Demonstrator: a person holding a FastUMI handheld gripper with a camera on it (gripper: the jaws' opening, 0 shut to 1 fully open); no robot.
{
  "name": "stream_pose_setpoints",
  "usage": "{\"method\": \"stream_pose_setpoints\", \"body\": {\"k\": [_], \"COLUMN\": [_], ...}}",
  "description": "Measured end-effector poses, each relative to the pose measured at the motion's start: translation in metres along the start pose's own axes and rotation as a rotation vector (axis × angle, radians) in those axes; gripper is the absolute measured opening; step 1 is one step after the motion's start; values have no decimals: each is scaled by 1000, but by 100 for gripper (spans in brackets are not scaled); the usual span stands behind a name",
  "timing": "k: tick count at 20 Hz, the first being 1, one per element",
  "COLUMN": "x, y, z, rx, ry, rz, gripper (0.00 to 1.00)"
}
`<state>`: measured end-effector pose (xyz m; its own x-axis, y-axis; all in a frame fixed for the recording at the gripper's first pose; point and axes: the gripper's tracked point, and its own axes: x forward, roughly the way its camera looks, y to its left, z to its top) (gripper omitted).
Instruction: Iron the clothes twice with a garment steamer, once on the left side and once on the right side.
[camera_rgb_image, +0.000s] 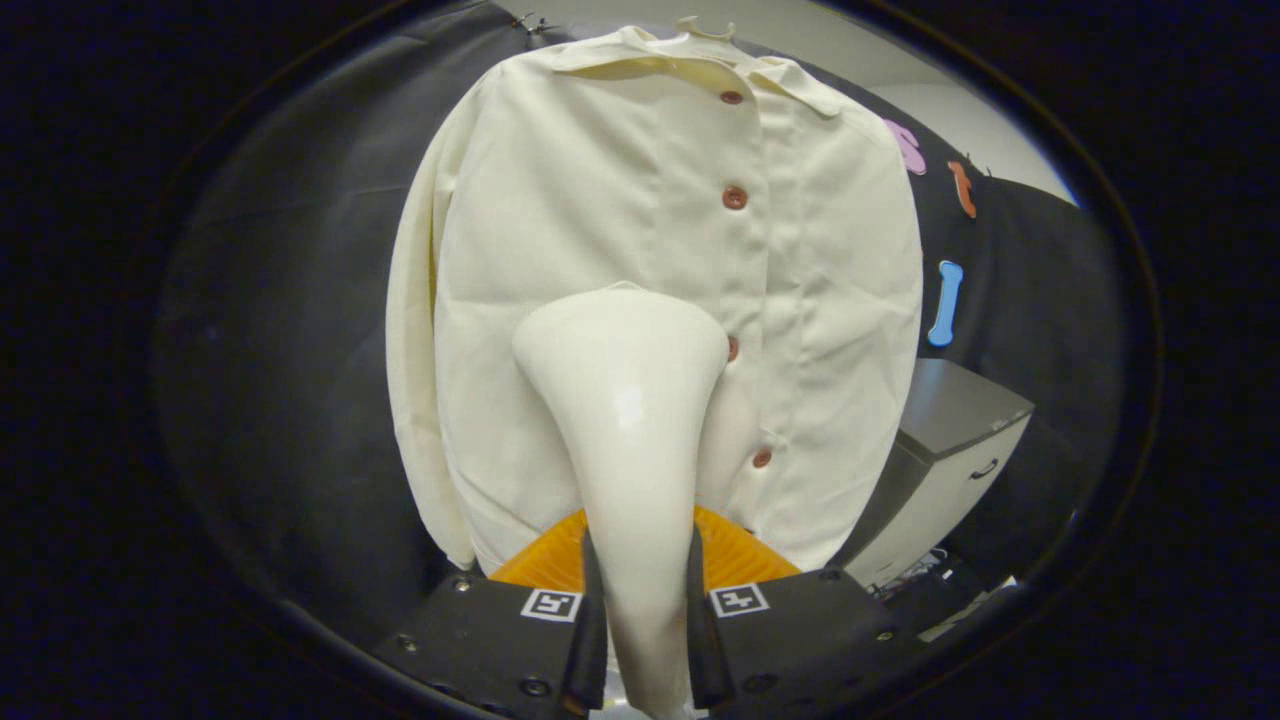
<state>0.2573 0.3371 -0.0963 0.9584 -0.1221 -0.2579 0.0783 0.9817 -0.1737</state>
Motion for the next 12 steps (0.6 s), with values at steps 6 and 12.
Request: {"method": "stream_pose_setpoints", "body": {"k": [6, 12], "x": [17, 27], "y": [7, 12], "z": [-69, -116], "rx": [-12, -44], "ry": [95, 155], "rz": [17, 12], "gripper": [32, 32]}}
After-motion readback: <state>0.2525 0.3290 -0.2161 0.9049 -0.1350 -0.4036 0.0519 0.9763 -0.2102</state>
